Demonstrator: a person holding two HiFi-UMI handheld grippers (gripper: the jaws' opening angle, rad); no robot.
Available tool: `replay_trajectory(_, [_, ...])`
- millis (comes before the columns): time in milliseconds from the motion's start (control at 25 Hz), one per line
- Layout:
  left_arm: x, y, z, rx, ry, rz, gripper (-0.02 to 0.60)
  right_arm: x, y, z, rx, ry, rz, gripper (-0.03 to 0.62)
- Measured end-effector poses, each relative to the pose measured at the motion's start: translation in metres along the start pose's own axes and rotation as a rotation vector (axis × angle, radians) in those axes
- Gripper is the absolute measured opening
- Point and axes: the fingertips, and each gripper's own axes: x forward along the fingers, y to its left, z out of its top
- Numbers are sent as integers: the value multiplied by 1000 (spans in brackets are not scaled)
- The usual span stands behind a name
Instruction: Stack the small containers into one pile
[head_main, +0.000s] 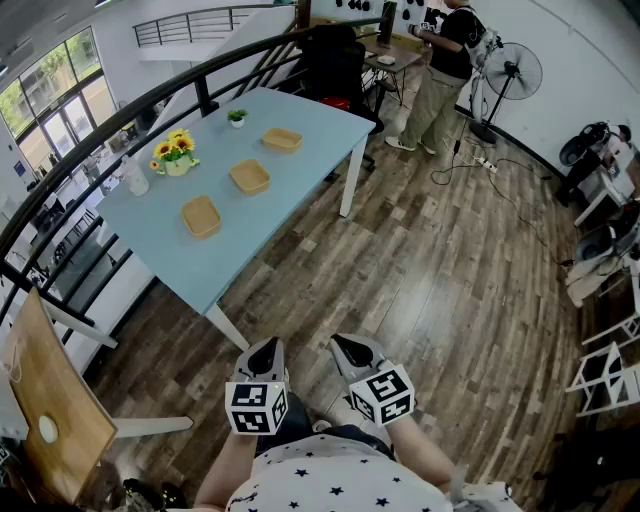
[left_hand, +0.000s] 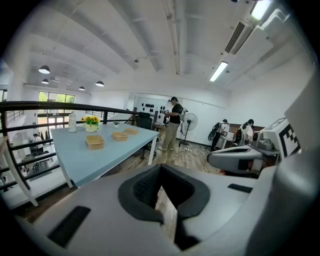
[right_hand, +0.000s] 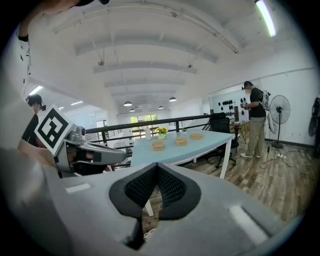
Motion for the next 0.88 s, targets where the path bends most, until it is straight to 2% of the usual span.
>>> replay_trajectory(240, [-46, -16, -8, -34, -32, -32, 3, -42, 25, -9, -9, -15, -42, 5])
replay_trajectory(480, [-70, -21, -7, -23, -71, -28, 3, -66, 31, -9, 10, -63, -87, 5])
replay_trajectory(880, [-82, -29, -17, -23, -76, 0, 3, -75, 40, -14, 8, -71, -50, 5])
